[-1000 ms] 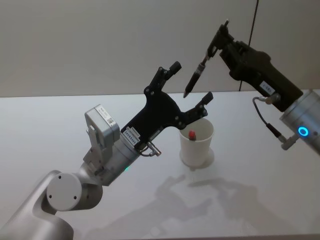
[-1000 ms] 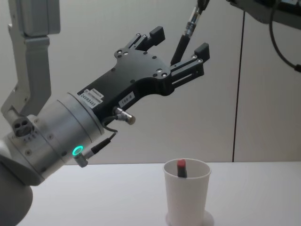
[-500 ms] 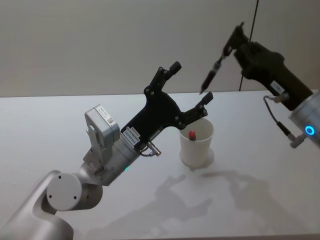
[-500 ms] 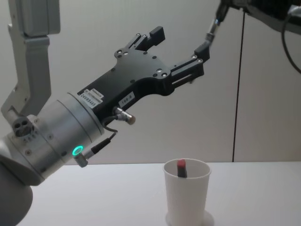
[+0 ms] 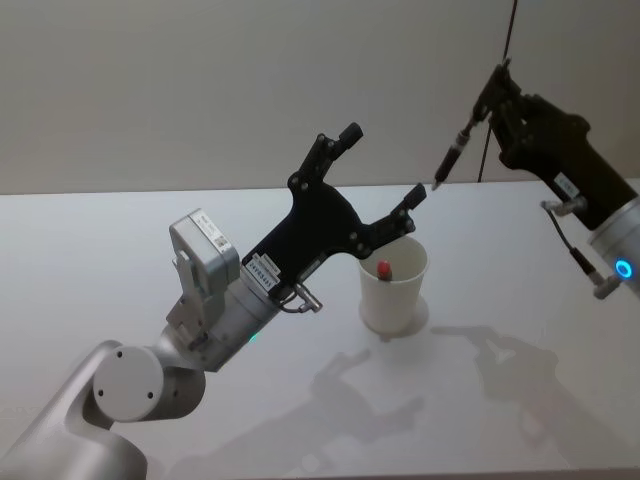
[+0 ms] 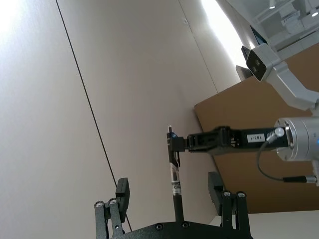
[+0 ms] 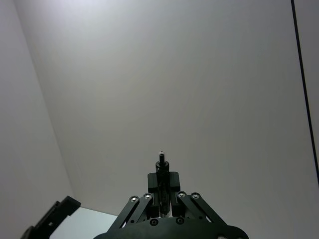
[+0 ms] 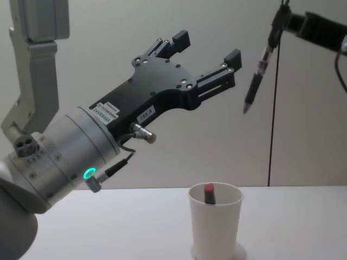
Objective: Place the pen into the pen holder.
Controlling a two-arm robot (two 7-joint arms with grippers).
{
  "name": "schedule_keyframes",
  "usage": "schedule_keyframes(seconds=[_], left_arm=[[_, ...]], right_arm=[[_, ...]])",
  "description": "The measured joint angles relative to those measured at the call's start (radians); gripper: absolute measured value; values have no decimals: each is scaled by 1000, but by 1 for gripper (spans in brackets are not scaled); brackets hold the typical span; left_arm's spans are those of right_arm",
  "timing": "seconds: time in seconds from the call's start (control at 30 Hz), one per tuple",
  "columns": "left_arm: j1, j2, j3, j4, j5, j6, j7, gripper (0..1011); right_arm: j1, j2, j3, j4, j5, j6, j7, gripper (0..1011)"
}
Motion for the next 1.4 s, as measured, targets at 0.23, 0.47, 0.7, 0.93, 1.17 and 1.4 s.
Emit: schedule_keyframes(seconds=[0.23,0.47,0.7,0.93,1.17,1.4], left_arm=[[0,0,0,0,0,0,0,1000],[0,0,0,0,0,0,0,1000],[0,0,0,0,0,0,0,1000],[0,0,0,0,0,0,0,1000],[0,0,0,0,0,0,0,1000],[0,0,0,0,0,0,0,1000]], right_arm=[[-4,0,-10,46,-71,-66,1,112],[-4,-7,-21,98,-131,-131,6,112],[1,-15,-30,148,-163,-177,17,112],[9,-26,-38,194,-174,-216,35,112],[22,-40,-46,242,-172,-250,56,112],[46,-62,-58,306,-172,-279,72,112]])
